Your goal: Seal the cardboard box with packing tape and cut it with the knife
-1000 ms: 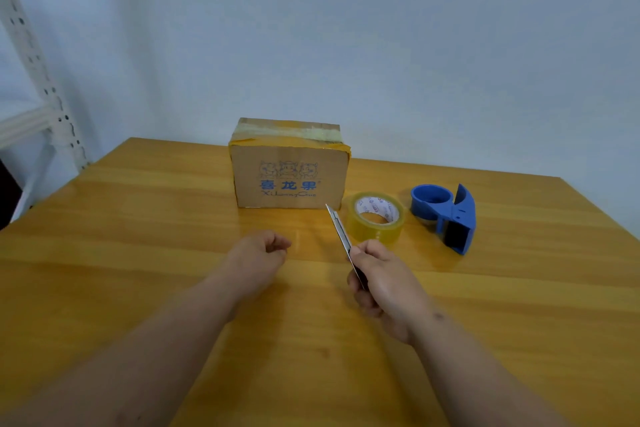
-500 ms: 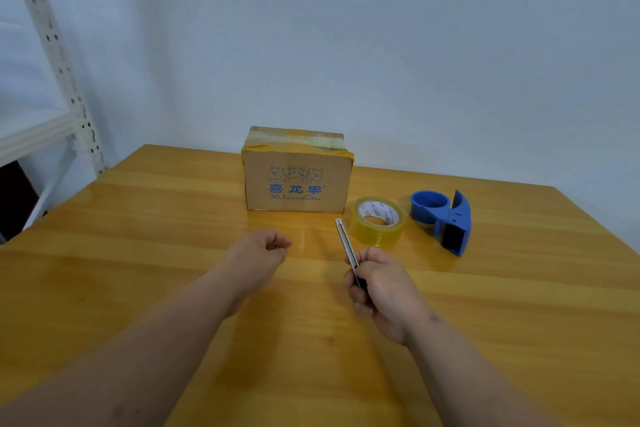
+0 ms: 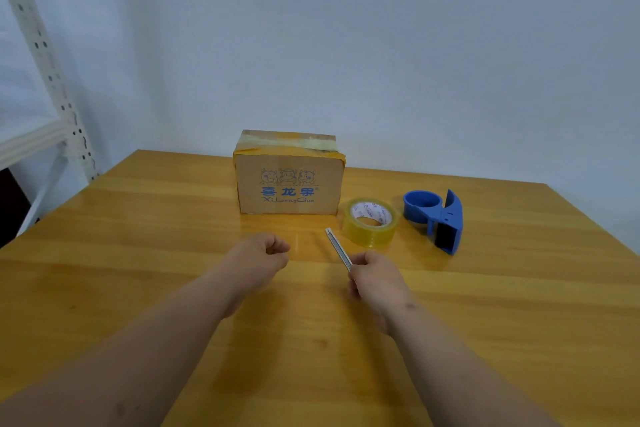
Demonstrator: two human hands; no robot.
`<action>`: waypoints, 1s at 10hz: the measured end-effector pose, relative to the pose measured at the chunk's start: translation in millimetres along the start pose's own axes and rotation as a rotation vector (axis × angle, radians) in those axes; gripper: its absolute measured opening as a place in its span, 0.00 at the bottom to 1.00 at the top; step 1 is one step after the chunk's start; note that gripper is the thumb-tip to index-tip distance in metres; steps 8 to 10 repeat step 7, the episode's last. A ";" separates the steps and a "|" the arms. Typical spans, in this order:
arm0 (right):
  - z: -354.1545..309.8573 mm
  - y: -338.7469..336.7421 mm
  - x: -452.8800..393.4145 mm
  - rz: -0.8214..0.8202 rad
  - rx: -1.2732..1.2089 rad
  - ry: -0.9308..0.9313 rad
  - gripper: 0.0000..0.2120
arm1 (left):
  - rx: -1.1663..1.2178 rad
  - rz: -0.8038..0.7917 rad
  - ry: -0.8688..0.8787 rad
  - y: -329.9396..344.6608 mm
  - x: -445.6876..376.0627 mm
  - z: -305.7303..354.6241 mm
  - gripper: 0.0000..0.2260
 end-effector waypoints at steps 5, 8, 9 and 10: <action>-2.4 -3.5 -27.3 0.120 0.573 -0.121 0.13 | -0.078 -0.019 -0.020 8.7 -22.0 -0.3 0.10; -38.8 -32.6 -8.6 0.130 0.409 -0.293 0.08 | 0.020 0.020 0.083 -11.6 -23.7 24.2 0.10; -38.8 -32.6 -8.6 0.130 0.409 -0.293 0.08 | 0.020 0.020 0.083 -11.6 -23.7 24.2 0.10; -38.8 -32.6 -8.6 0.130 0.409 -0.293 0.08 | 0.020 0.020 0.083 -11.6 -23.7 24.2 0.10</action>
Point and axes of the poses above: each hand's wrist, its own x-axis away from the middle knuckle, its own y-axis out of the palm, z = x × y, the point moved 4 cm from there along -x, towards the middle knuckle, and after that the axes turned 7 degrees about x, right-handed, at the moved point
